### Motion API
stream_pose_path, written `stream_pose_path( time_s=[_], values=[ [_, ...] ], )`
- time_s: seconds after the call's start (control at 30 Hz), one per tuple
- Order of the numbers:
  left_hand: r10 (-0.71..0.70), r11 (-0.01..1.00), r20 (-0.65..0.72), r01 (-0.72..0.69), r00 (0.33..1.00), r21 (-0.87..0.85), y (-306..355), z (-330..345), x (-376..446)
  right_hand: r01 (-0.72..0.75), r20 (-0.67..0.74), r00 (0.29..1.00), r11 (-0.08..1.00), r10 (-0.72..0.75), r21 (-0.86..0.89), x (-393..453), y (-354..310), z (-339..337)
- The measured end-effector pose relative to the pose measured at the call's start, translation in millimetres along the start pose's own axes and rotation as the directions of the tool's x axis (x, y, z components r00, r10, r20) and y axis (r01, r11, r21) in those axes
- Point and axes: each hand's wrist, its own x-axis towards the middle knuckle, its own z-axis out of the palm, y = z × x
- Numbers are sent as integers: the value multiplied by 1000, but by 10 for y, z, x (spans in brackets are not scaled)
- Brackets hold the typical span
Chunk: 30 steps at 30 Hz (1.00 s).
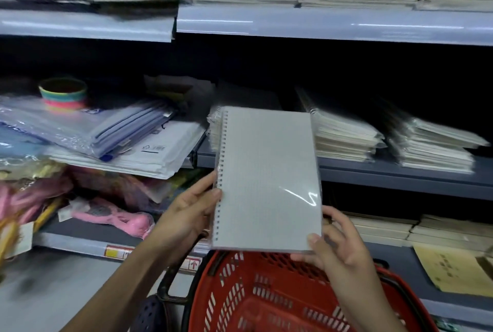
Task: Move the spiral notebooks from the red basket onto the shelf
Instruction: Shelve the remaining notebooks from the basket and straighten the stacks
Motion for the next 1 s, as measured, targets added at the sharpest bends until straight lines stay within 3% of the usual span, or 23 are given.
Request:
stream_pose_path(
  time_s=[0.07,0.17,0.37,0.43,0.5,0.6,0.67,0.83,1.0],
  values=[
    [73,989,-40,-67,997,135,123,7,82,25,-2,1000,1000,-25,0,135,-37,97],
    [153,970,-48,-141,987,197,296,24,235,8,-22,1000,999,-7,47,361,-129,267],
    [212,965,-397,-254,893,-57,466,15,393,-21,44,999,984,13,176,663,-357,469],
    [189,949,-445,-280,876,-148,455,24,337,-23,51,999,966,10,259,655,-344,426],
    [237,933,-406,-323,883,-158,436,54,280,2,29,1000,956,-11,294,643,-334,391],
    [326,932,-252,-355,911,-75,426,79,285,88,-80,994,962,-69,259,714,-312,412],
    [347,934,-219,-357,912,-8,440,96,322,123,-135,987,958,-90,258,763,-325,452],
    [452,891,-428,-371,783,263,485,110,508,137,-202,974,974,-99,183,935,-381,549],
    [486,857,-487,-286,726,428,452,138,877,156,-270,956,976,-111,150,1330,-370,661]
  ],
)
